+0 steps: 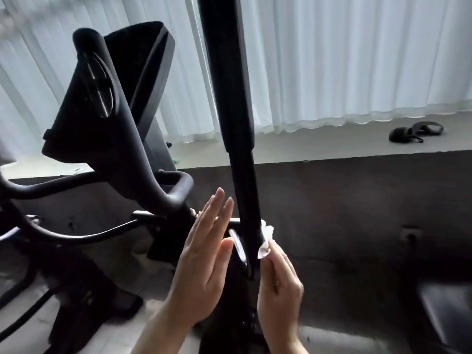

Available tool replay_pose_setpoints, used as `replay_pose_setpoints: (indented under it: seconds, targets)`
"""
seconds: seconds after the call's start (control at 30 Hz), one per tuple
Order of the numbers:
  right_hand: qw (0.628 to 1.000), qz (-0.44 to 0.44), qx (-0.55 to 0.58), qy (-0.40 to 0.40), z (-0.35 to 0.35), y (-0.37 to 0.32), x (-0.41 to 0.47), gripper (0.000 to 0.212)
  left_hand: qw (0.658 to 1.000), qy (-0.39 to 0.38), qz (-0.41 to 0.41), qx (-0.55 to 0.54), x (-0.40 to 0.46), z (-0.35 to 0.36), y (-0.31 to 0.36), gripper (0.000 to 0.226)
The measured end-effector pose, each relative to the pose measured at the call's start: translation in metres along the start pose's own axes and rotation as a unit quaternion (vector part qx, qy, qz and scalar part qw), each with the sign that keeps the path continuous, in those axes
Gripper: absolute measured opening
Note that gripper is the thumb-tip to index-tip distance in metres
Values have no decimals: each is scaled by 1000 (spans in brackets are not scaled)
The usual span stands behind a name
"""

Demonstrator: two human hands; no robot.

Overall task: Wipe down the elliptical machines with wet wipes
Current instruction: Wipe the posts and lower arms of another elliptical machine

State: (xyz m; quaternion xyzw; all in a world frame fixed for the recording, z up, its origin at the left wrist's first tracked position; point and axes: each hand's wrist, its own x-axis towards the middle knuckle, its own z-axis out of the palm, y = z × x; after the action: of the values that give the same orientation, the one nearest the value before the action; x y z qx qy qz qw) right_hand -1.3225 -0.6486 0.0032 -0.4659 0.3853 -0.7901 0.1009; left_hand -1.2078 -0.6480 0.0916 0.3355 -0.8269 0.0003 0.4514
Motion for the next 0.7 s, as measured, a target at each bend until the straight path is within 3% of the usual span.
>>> replay_pose_setpoints:
  seconds: [0.07, 0.23, 0.33, 0.5, 0.7]
  targets:
    - [1000, 18, 14, -14, -2, -4, 6, 26, 1000, 7, -16, 10, -8, 8, -4, 50]
    - [991, -55, 101, -64, 15, -49, 62, 34, 990, 67, -118, -24, -16, 26, -5, 53]
    - [988, -64, 97, -97, 10, -32, 54, 35, 985, 77, -155, -5, -32, 35, 0, 55]
    - [974, 90, 91, -189, -38, 32, 6, 28, 980, 77, -131, 132, -44, 59, 13, 57]
    - [906, 208, 101, -355, -44, 83, 12, 40, 963, 97, -149, 202, -39, 97, 16, 64]
